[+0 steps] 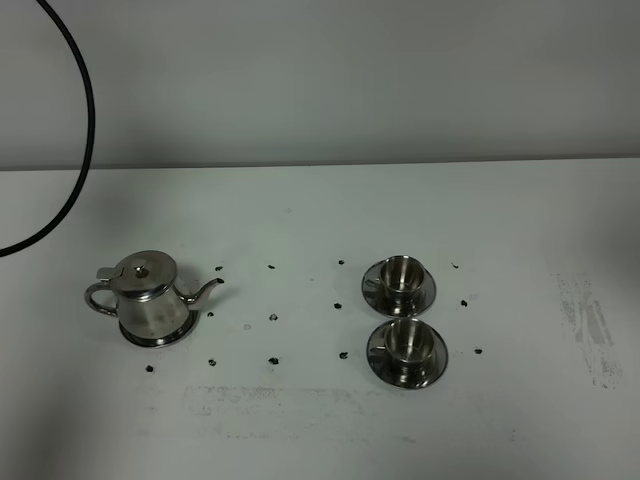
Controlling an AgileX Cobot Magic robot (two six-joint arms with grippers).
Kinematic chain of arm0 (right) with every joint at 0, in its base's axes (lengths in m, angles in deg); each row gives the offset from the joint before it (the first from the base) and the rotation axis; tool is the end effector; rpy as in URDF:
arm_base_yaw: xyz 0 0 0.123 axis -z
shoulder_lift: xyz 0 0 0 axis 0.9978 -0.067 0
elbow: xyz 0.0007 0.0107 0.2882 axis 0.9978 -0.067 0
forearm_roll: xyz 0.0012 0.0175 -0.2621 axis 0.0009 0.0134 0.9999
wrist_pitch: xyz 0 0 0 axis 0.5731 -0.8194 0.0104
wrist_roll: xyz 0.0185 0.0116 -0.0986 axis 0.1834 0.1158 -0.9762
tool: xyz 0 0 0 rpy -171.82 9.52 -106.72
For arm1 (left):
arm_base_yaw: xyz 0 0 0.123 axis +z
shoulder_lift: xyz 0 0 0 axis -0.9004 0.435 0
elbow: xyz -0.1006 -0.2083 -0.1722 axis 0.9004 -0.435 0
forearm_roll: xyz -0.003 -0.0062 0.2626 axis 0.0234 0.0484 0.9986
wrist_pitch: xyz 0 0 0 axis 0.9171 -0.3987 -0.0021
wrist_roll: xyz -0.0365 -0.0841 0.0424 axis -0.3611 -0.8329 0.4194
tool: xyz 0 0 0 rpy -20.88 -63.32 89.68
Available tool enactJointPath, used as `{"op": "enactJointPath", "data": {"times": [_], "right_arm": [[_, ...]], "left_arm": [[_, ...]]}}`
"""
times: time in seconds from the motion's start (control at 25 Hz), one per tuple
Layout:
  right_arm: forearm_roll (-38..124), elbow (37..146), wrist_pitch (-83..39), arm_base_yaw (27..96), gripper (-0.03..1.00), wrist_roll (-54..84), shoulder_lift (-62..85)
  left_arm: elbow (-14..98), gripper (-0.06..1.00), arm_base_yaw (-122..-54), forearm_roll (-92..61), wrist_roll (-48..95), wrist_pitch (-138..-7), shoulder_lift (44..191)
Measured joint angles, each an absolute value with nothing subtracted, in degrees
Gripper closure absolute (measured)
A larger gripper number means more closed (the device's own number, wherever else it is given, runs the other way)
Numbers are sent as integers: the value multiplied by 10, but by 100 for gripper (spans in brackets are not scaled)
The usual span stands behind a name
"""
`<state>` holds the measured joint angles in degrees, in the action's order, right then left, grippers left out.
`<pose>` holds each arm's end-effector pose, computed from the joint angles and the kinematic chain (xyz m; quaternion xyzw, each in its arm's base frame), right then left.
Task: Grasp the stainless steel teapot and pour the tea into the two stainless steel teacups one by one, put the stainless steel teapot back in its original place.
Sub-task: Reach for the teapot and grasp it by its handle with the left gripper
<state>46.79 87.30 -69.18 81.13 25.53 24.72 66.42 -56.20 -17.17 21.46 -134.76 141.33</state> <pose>0.2069 0.0246 0.4461 -0.1273 0.8769 0.0099 0.4634 0.3824 0.0298 0.3978 0.1815 0.9268 -0.0183 0.3283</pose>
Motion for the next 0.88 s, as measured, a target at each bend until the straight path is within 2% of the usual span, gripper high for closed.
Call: {"op": "enactJointPath", "data": {"times": [0.24,0.6,0.88], "right_arm": [[469,727,-674,811,57,287,431],[469,568,-748,811,57,330,707],[477,482,-761,811,57,364,807]], "left_arm": [[663,40,-563,-115,222,-1337,1415],[663,40,-564,-82,266,-1329,1508],[663,40,-588,-92,341,-1297,1574]]}}
